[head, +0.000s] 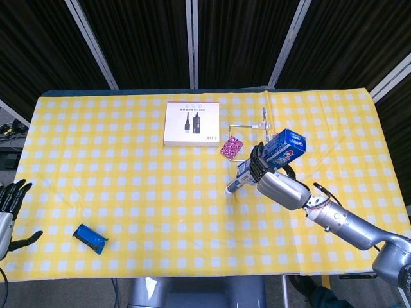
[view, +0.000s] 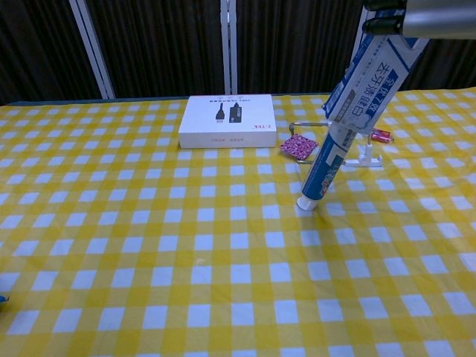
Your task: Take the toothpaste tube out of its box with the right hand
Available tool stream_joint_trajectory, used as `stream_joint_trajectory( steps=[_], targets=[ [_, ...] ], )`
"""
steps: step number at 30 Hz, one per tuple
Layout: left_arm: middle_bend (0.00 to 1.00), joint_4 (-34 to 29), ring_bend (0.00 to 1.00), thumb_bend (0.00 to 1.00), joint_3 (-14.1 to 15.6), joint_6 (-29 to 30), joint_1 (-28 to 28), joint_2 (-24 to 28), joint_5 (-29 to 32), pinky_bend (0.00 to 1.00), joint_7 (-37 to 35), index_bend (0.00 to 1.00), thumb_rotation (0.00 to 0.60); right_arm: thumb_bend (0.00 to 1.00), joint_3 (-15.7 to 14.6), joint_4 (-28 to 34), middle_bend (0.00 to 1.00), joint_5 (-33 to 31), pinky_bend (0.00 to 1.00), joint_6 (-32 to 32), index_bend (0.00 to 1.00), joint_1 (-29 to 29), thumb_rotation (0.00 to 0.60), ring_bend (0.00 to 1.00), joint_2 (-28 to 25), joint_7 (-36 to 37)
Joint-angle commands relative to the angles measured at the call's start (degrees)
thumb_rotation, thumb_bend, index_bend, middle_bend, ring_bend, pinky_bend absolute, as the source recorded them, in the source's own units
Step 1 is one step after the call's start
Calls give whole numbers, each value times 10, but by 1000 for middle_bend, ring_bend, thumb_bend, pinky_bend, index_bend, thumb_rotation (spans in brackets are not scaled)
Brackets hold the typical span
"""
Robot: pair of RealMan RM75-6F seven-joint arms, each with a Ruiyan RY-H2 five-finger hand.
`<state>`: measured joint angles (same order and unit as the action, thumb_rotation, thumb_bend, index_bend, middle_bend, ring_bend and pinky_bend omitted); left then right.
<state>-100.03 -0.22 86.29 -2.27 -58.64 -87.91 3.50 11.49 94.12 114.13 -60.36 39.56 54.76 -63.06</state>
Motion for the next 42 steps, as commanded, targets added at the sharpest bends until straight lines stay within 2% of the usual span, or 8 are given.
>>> stream_joint_trajectory(
  steps=[1,7,17,26,32,37,40,42],
  targets=[
    [0,0,0,0,0,0,0,-1,0,0,2,0,600,441,2,4,354,-3,282,-3,415,-6,600,249,-5,-8],
    [0,-1,0,0,0,1,1,-1,2,0,2,0,600,458,17,-16,353,0,279,-34,415,-11,600,249,-18,-14],
    [0,-2,0,0,0,0,0,-2,1,0,7,0,600,462,52,-35,353,-63,277,-86,415,-37,600,247,-61,36],
    [0,-5,0,0,2,1,0,-5,-3,0,17,0,600,462,12,14,353,-149,245,-71,414,-61,600,247,3,204],
    [0,-4,0,0,1,-4,-2,-7,3,0,21,0,600,462,-28,24,353,-142,234,-34,412,-48,600,247,58,275],
    [0,-2,0,0,0,-10,-4,-9,8,0,24,0,600,449,-54,10,342,-125,230,1,400,-28,600,239,126,273],
    [0,-1,0,0,-1,-11,-5,-9,11,0,22,0,600,335,-60,6,283,-128,190,15,316,-22,600,184,156,263],
    [0,-1,0,0,-2,-12,-5,-8,13,0,19,0,600,187,-61,5,172,-135,135,25,157,-19,600,106,173,249]
  ],
)
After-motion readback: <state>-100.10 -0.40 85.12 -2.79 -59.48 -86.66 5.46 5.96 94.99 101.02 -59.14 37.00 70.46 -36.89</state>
